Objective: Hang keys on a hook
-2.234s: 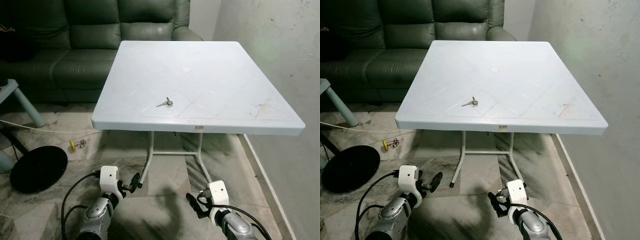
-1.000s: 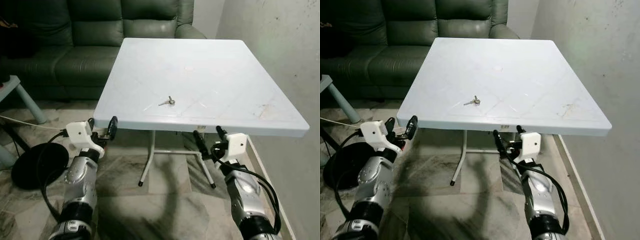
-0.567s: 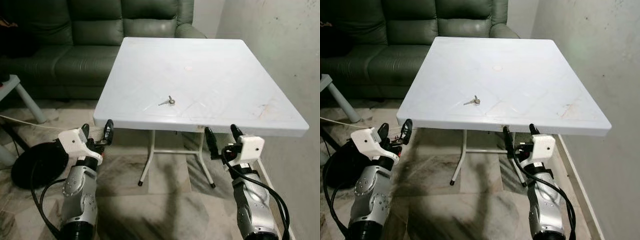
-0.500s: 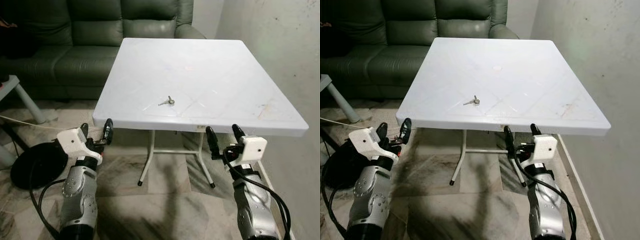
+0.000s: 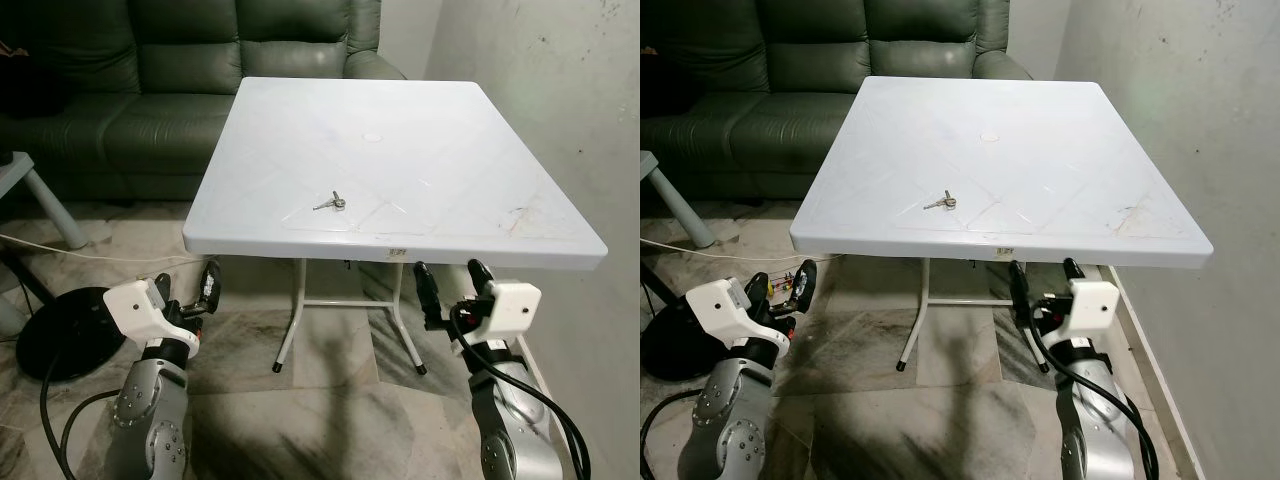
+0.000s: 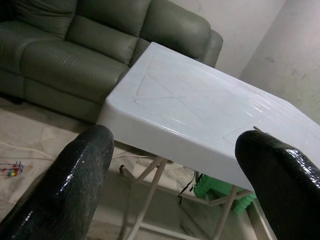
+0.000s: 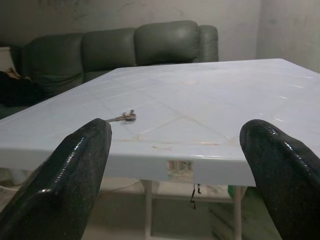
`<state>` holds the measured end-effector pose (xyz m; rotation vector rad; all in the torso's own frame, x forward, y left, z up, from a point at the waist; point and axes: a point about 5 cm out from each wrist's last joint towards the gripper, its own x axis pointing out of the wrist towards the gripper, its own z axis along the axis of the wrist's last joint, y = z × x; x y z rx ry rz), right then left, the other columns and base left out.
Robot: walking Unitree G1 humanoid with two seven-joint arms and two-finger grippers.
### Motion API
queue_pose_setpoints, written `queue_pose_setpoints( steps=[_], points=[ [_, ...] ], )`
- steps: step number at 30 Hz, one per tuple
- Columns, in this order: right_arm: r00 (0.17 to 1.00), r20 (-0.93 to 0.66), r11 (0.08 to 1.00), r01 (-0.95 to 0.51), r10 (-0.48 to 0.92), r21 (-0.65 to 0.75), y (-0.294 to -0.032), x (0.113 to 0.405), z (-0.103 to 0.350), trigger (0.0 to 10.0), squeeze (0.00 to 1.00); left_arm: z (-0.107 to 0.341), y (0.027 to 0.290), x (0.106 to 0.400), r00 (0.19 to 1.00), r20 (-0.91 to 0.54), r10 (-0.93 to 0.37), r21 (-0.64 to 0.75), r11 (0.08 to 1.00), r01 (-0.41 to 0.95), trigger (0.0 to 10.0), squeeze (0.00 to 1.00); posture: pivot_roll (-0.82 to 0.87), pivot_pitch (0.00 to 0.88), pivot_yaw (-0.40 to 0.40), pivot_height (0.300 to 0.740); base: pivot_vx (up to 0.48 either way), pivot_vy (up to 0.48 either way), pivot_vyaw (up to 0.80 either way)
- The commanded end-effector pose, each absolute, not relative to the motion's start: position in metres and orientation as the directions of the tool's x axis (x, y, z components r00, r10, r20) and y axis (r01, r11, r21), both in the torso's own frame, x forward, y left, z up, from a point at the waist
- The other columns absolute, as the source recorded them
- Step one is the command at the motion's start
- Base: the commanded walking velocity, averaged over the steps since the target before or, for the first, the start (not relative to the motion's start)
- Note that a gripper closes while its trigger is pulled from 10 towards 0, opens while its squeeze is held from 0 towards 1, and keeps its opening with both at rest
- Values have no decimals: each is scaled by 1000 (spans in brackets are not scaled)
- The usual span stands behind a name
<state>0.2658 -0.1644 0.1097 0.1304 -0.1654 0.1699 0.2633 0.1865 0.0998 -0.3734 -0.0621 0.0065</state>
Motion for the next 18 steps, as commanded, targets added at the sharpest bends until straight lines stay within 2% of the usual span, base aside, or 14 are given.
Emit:
queue_pose_setpoints(
  steps=[1, 10, 18],
  points=[
    [969, 189, 977, -181, 158, 110, -166, 269, 119, 10000, 0, 108, 187, 265, 997, 76, 10, -369, 929, 19, 10000, 0, -2, 0, -32, 732, 0, 0, 0],
    [965, 175, 974, -213, 197, 77, -165, 269, 124, 10000, 0, 112, 181, 267, 997, 63, -33, -327, 944, 52, 10000, 0, 1, 0, -36, 732, 0, 0, 0],
    [962, 174, 971, -228, 212, 76, -163, 270, 127, 10000, 0, 115, 181, 270, 996, 85, -35, -343, 937, 62, 10000, 0, 4, 0, -41, 732, 34, 0, 0]
  ],
)
